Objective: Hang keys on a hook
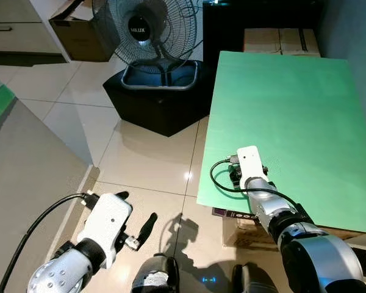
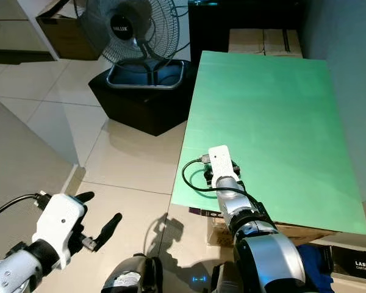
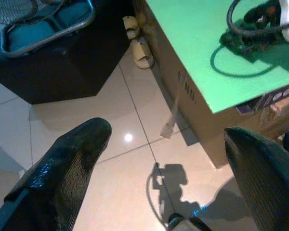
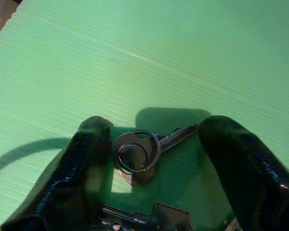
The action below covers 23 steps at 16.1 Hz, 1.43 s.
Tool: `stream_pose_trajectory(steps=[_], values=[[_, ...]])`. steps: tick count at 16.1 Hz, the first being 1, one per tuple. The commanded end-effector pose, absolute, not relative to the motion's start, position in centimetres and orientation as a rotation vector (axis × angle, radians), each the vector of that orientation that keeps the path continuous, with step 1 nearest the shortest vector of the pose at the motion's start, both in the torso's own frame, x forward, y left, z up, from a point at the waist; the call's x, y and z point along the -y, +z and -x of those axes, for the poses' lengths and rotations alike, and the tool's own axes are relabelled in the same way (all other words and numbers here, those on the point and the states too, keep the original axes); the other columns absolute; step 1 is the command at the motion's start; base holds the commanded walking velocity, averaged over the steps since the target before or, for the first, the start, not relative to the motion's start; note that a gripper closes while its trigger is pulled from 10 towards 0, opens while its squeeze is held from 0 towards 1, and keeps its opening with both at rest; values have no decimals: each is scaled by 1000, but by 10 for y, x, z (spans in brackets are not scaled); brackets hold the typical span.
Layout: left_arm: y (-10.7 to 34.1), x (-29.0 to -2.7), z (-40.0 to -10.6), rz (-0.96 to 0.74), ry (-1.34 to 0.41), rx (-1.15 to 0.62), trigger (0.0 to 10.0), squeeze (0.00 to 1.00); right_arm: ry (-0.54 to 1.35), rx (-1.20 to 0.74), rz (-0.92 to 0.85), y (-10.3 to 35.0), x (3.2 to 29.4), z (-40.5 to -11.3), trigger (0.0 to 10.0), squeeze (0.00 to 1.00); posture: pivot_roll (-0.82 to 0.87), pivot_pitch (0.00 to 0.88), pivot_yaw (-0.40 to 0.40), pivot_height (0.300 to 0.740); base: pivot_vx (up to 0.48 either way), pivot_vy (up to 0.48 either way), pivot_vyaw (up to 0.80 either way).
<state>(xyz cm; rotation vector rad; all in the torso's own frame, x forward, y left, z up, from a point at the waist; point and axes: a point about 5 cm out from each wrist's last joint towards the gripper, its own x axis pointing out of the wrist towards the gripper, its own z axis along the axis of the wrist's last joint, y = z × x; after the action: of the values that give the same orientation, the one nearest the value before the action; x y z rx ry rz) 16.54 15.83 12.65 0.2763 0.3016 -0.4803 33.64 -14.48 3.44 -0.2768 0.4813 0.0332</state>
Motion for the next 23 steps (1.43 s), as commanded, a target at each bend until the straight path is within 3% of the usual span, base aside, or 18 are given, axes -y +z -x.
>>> stream_pose_trajectory(steps=[1,8,19,23], values=[[123,-159,-164,-278,-476,-323,10000,0,14,-531,291,24,152,-328,0,0,142,213,103,713,0,0,0],[123,-157,-169,-274,-476,-311,10000,0,1,-532,309,23,154,-327,0,0,131,203,99,713,0,0,0],[115,-153,-176,-256,-467,-296,10000,0,-62,-330,358,35,140,-329,0,0,56,195,44,713,0,0,0],[112,-149,-179,-246,-470,-287,10000,0,-93,-198,366,43,146,-321,0,0,8,183,30,713,0,0,0]])
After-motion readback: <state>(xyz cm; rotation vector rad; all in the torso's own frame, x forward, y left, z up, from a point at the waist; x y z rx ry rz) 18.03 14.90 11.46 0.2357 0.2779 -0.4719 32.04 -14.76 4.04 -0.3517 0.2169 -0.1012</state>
